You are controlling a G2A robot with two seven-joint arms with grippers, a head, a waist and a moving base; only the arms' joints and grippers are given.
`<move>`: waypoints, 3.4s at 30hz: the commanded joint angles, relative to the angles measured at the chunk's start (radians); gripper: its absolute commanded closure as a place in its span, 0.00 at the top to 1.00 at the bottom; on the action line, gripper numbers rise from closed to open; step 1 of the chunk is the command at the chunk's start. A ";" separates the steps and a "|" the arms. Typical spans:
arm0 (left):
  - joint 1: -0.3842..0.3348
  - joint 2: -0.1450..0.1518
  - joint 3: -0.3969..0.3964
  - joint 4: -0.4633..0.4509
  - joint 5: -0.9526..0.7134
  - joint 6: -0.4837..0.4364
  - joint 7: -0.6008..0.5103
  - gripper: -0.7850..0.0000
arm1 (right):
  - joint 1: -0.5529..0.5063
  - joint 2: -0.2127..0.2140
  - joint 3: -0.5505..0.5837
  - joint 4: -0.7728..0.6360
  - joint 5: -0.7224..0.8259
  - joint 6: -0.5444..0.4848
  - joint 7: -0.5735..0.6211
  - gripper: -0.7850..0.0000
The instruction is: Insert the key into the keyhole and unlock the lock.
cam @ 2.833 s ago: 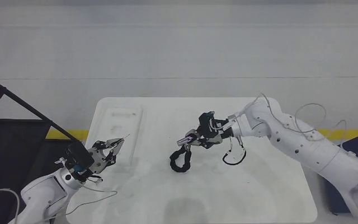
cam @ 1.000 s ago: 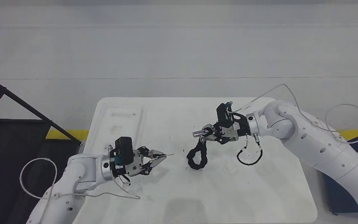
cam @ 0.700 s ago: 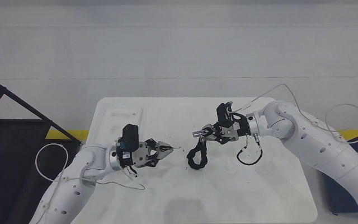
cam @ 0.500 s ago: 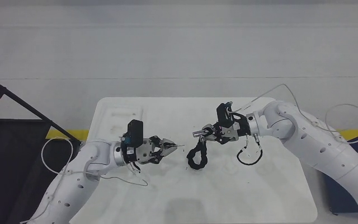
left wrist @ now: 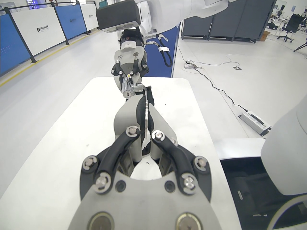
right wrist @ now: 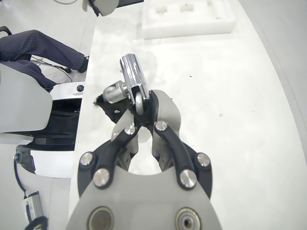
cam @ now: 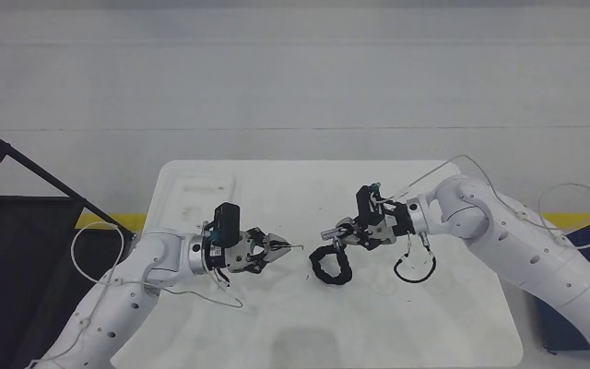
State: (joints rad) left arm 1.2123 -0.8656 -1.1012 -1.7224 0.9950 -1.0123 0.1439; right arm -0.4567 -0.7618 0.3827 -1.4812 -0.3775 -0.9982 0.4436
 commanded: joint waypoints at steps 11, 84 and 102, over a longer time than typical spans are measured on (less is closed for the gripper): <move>-0.018 0.039 0.028 0.017 0.016 0.000 0.076 0.00 | -0.016 0.010 0.043 -0.084 0.028 -0.014 0.038 0.00; 0.191 0.009 -0.022 -0.211 -0.034 0.282 -0.126 0.00 | -0.003 -0.009 0.037 -0.078 0.030 -0.014 0.063 0.00; 0.188 -0.007 -0.035 -0.200 -0.038 0.282 -0.115 0.00 | -0.003 -0.009 0.037 -0.078 0.030 -0.014 0.063 0.00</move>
State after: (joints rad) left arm 1.4013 -0.8723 -1.1359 -1.9228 0.9586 -0.7295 0.0305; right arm -0.4597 -0.7705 0.4201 -1.5592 -0.3479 -1.0123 0.5070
